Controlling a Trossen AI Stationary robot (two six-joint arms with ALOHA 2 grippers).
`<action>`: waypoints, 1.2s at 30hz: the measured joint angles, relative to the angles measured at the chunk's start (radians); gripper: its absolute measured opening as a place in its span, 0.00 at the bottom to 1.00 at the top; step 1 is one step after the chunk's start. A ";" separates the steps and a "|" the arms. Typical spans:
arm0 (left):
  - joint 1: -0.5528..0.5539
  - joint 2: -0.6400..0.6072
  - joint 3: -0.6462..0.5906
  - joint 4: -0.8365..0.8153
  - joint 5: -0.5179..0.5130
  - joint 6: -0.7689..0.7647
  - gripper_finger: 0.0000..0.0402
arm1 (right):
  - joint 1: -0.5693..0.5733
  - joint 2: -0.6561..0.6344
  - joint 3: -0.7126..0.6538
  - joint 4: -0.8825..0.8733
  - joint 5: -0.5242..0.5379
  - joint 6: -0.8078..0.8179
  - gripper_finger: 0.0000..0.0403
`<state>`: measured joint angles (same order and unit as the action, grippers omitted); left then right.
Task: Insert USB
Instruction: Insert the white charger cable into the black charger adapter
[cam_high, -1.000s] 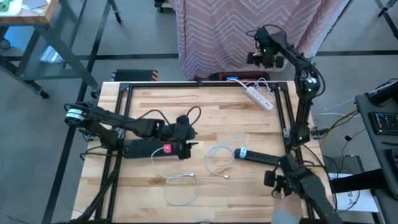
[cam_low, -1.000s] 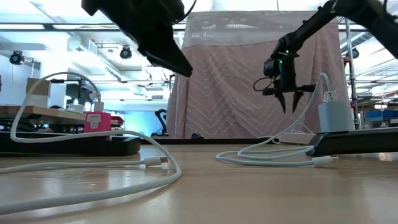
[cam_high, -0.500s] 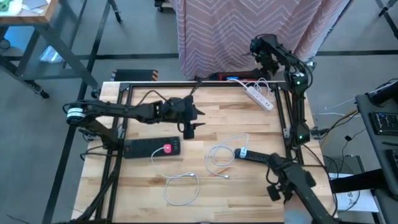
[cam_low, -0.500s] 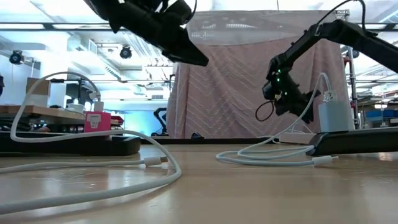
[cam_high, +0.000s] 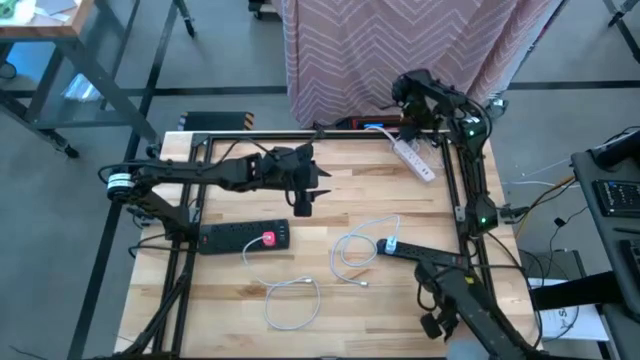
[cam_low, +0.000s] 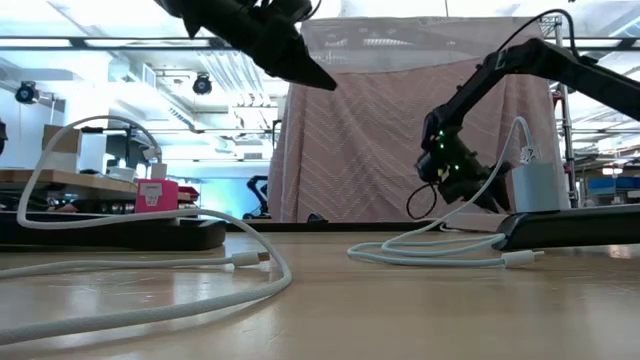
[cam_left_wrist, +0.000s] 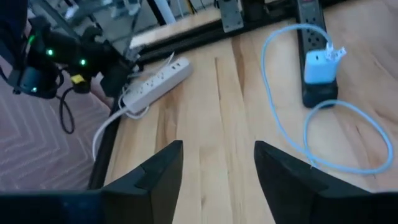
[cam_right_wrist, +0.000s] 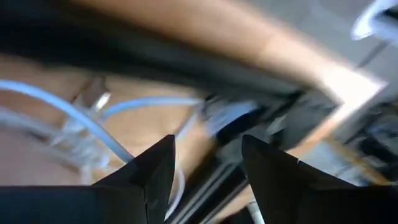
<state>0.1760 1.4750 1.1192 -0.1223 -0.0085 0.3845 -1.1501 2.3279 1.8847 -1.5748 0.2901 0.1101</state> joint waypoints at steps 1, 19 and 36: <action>0.000 0.000 0.008 -0.025 -0.003 0.001 0.47 | 0.007 0.000 -0.014 0.000 0.019 -0.001 0.43; 0.005 0.000 0.026 -0.134 -0.009 -0.008 0.43 | 0.046 -0.072 -0.060 0.008 -0.190 0.144 0.54; 0.003 -0.002 0.025 -0.216 -0.008 -0.079 0.44 | 0.024 -0.167 -0.209 0.014 -0.176 0.467 0.60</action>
<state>0.1795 1.4727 1.1446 -0.3387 -0.0168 0.3052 -1.1263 2.1605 1.6759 -1.5604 0.1141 0.5771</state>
